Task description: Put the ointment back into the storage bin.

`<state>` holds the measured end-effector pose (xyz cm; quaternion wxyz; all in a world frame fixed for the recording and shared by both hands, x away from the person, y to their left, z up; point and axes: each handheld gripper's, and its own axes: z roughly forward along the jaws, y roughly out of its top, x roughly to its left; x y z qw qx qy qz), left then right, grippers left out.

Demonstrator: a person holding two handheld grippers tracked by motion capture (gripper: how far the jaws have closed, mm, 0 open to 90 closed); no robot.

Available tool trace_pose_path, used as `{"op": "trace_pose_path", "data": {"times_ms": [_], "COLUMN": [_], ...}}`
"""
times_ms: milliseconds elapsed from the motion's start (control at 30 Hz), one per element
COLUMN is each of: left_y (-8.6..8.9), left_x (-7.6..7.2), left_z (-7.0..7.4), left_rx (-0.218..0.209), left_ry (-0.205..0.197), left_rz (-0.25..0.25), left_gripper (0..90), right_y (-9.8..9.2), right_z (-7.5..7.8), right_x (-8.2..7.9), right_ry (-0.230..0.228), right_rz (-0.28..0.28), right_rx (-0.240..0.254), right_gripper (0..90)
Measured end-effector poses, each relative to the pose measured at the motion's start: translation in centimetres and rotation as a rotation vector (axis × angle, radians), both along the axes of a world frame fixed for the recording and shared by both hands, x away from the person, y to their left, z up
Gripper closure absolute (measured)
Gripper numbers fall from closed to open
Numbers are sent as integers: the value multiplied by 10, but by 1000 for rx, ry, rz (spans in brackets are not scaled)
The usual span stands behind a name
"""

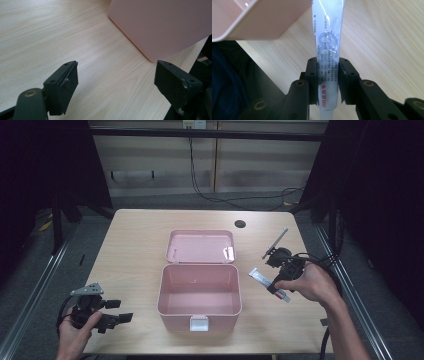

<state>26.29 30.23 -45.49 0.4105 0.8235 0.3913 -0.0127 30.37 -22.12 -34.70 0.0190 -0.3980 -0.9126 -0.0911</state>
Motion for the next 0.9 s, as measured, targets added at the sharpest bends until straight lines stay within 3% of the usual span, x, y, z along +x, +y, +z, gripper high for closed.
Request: {"op": "trace_pose_path", "data": {"times_ms": [433,633,900], "left_y": [0,0,0], "left_x": [0,0,0], "left_z": [0,0,0], "left_rx": [1,0,-1], "left_ry": [1,1,0], "left_rz": [-2,-2,-4], "left_gripper": [191,191,191], "right_y": [17,23,36], "right_z": [13,22,32], "right_x": [2,4,5], "right_ry": [-35,-37,-39], "right_rz": [85,98,156], "right_rx": [1,8,11], "right_gripper": [722,721,722]}}
